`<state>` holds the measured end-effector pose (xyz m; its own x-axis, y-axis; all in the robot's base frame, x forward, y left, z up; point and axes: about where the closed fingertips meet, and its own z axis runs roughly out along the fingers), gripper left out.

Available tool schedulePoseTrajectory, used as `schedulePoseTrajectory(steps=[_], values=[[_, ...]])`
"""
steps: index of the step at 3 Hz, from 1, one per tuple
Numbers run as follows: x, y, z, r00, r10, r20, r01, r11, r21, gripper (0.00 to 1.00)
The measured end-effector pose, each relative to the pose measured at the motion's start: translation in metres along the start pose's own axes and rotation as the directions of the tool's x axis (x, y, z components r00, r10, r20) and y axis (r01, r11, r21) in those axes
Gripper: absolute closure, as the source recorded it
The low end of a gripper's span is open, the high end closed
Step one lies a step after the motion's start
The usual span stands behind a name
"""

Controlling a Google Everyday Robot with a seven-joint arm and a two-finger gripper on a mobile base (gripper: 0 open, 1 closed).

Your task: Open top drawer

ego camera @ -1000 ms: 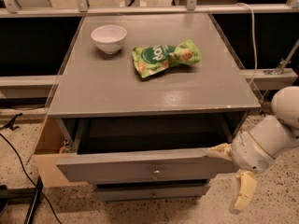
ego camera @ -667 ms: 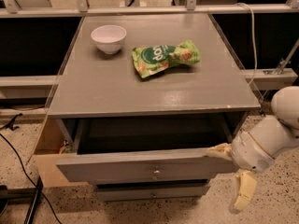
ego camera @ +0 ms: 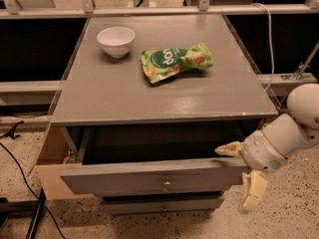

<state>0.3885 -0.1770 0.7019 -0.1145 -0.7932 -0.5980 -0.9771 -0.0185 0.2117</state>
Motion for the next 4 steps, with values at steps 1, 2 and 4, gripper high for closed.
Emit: schedulePoseTrajectory(steps=[1,2,4], values=[[0.002,-0.016,0.005,0.999,-0.026,0.021,0.026,0.9995,0.019,0.0],[0.009,-0.03,0.015,0.998,-0.054,0.039,0.053,0.9983,0.026,0.0],[0.018,-0.032,0.031,0.994,-0.105,0.027,0.104,0.9945,0.013,0.0]])
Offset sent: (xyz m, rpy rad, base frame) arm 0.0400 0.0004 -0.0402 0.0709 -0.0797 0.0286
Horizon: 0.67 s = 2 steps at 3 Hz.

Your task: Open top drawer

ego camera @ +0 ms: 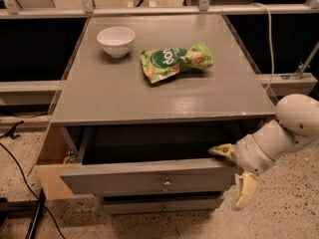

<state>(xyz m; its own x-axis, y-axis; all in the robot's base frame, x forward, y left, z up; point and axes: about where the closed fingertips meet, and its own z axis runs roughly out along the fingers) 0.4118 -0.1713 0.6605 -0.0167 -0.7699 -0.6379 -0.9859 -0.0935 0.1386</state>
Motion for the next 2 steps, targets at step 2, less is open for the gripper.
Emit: schedulePoseTrajectory(steps=[2], values=[[-0.002,0.025,0.005,0.994,0.028,-0.107,-0.035,0.997,-0.069,0.0]])
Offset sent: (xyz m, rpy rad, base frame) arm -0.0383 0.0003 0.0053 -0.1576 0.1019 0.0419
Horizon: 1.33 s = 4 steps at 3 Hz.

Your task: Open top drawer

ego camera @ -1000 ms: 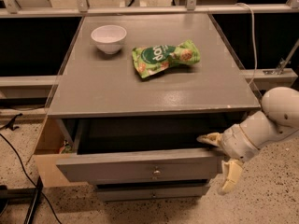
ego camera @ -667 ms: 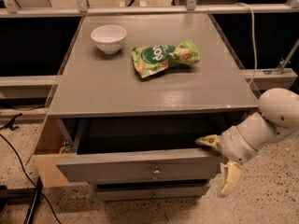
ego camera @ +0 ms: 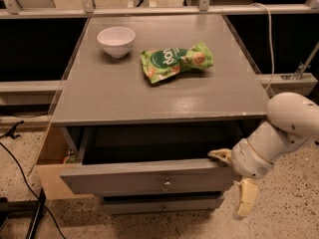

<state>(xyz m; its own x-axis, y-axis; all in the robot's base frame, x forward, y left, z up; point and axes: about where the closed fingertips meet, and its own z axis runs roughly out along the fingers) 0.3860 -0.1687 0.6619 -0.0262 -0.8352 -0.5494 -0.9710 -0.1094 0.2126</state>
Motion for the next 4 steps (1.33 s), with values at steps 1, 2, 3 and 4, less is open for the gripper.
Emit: schedulePoseTrajectory(steps=[1,2,3,4], values=[[0.001,0.014,-0.002,0.999,0.043,-0.024,-0.044,0.9979,-0.047,0.0],[0.003,0.025,-0.003,0.994,0.097,-0.042,-0.101,0.9893,-0.106,0.0],[0.003,0.034,-0.006,0.99,0.131,-0.057,-0.138,0.9796,-0.146,0.0],[0.003,0.035,-0.006,0.989,0.134,-0.058,-0.141,0.9785,-0.15,0.0]])
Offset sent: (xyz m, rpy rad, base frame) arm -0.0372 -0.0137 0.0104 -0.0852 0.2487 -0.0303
